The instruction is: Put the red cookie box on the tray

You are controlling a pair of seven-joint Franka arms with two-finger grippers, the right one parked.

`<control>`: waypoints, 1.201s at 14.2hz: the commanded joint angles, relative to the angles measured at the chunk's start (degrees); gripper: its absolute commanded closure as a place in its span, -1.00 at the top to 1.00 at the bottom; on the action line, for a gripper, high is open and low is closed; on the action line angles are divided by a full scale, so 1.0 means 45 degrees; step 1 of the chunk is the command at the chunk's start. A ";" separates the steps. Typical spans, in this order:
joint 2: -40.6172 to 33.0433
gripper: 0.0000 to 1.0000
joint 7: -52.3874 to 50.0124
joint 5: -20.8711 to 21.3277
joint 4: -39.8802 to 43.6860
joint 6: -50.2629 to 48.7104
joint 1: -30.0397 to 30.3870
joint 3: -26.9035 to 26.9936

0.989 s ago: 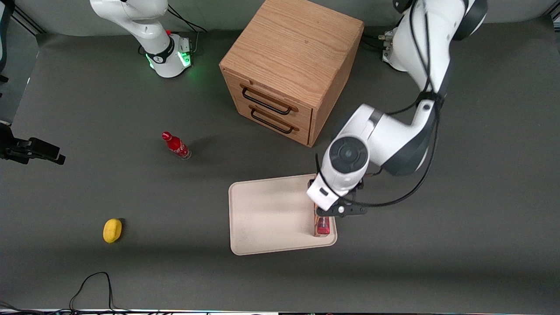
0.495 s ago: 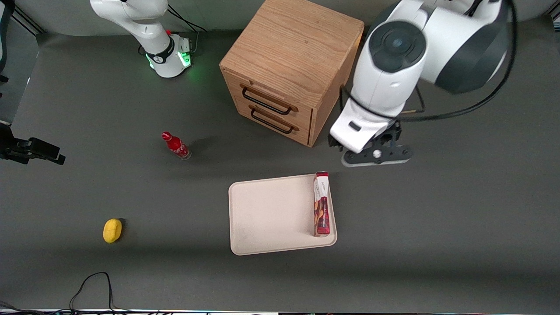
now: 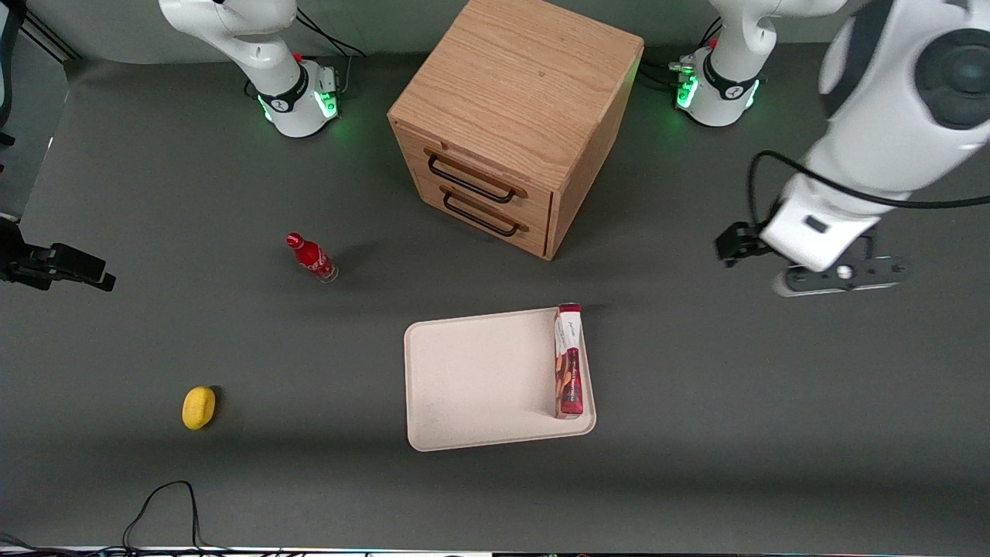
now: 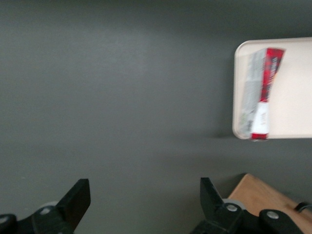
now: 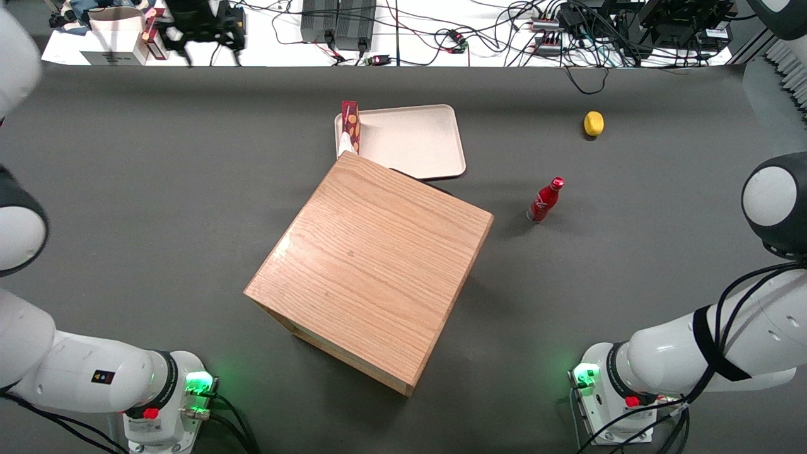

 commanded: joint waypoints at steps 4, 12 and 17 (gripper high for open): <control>-0.1257 1.00 0.2459 -0.0299 -0.2221 0.0961 0.1777 -0.0053; -0.1378 1.00 0.2949 -0.0495 -0.2326 0.1337 0.0412 0.2505; -0.1064 1.00 0.2987 -0.0806 -0.1522 0.0672 0.0528 0.2525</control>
